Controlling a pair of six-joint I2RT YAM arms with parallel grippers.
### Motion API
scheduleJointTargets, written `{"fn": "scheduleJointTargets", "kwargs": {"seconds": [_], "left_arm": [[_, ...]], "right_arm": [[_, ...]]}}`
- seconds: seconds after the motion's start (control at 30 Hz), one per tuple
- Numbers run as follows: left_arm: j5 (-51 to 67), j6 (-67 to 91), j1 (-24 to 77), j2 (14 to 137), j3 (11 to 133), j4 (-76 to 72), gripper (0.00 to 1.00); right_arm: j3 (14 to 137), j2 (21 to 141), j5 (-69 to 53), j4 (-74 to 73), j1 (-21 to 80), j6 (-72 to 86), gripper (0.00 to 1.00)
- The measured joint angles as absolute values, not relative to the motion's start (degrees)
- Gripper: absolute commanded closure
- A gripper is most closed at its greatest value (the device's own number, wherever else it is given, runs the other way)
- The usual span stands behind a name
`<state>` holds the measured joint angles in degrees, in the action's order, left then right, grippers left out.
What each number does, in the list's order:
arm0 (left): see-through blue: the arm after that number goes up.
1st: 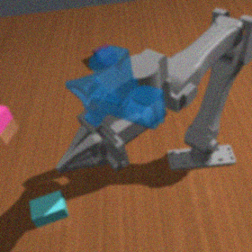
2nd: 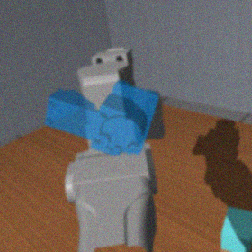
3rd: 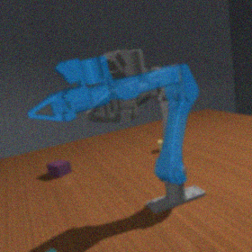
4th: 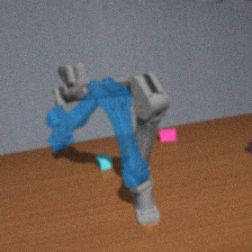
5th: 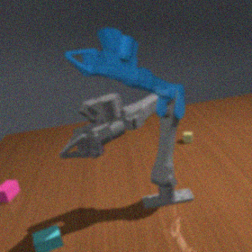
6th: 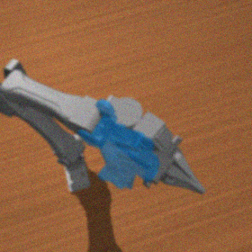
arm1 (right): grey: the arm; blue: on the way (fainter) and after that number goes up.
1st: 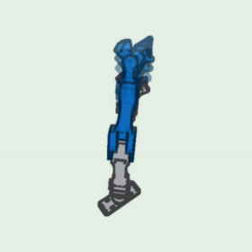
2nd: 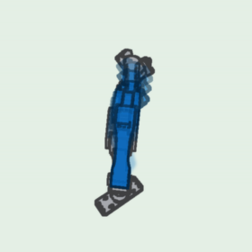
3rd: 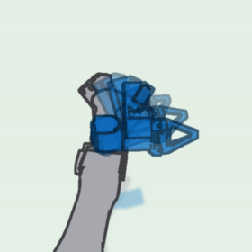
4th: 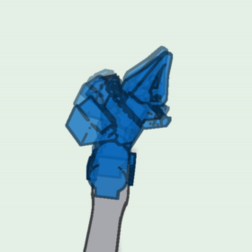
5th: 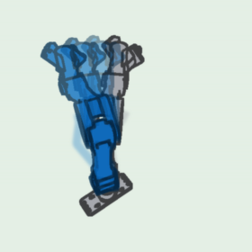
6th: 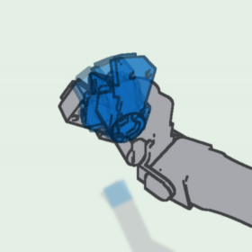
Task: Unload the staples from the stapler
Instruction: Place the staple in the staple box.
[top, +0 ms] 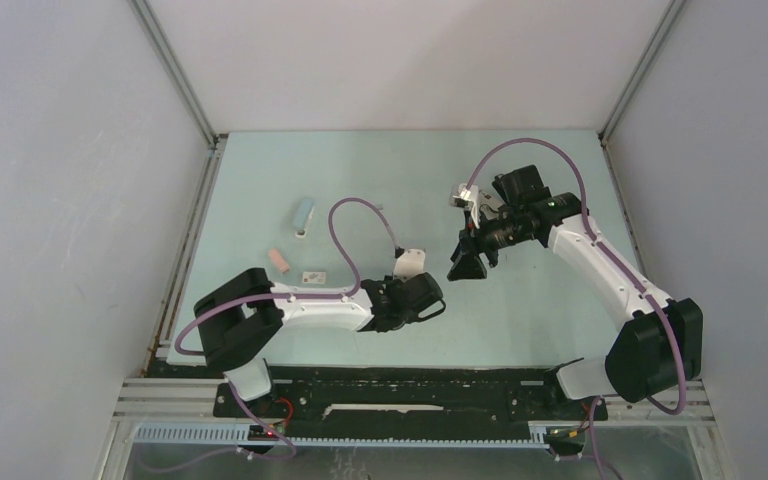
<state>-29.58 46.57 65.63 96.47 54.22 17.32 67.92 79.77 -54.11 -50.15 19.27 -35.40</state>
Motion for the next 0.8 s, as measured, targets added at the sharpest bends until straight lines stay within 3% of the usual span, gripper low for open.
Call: {"fn": "scheduleJointTargets", "kwargs": {"seconds": [0.33, 0.8], "left_arm": [[-29.58, 46.54, 65.63, 96.62, 54.89, 17.78, 0.74], [-29.54, 46.52, 65.63, 96.68, 55.22, 18.65, 0.73]], "right_arm": [[67.92, 79.77, -54.13, -50.19, 19.27, -35.66, 0.34], [67.92, 79.77, -54.48, -50.39, 19.27, -35.68, 0.34]]}}
